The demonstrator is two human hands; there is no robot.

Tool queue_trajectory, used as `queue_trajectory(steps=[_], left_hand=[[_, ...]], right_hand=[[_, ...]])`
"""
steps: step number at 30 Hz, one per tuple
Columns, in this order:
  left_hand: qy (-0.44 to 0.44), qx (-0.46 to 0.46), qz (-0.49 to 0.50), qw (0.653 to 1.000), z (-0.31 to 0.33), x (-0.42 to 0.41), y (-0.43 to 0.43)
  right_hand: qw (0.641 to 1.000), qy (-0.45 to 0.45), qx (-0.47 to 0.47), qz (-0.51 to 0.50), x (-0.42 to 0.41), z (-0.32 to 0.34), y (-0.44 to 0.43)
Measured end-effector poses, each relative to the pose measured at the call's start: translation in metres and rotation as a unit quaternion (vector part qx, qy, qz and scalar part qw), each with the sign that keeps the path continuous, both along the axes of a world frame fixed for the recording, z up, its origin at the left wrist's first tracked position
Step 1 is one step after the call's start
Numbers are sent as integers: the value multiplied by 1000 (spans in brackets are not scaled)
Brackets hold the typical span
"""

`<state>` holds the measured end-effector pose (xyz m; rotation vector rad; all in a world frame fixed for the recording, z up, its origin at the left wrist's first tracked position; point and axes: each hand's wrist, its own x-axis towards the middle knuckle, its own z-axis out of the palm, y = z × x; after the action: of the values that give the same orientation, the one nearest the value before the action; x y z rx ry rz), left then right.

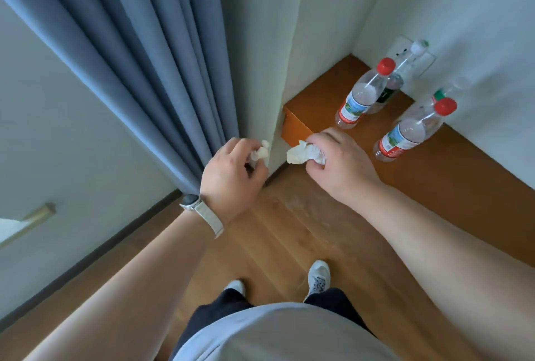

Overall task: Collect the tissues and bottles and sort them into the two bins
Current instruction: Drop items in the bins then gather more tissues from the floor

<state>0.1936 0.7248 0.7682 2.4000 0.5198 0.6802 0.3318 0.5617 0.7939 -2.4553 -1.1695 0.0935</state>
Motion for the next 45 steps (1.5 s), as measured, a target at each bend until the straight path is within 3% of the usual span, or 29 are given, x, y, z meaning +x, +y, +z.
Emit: queue_trajectory(steps=[8,19,30,39,45], left_hand=[[-2,-7,-118,993,22,-15,36],[-73,-3,-277,958,57,6,-46],[-139,30,-468,872,98,-21,-242],[-131,69,-562,814,119,-101,-442],[-115,54,-618,776,127,-166,-567]], right_hand=[[992,-19,-10,-125,-67,29,-1],[950,-72,-4,-303,-116,77,-96],[877,-79,33,-472,-229,98,-296],[811,-70,51,-578,-362,105,-481],[745,-77,34,-662,-463,103,-585]])
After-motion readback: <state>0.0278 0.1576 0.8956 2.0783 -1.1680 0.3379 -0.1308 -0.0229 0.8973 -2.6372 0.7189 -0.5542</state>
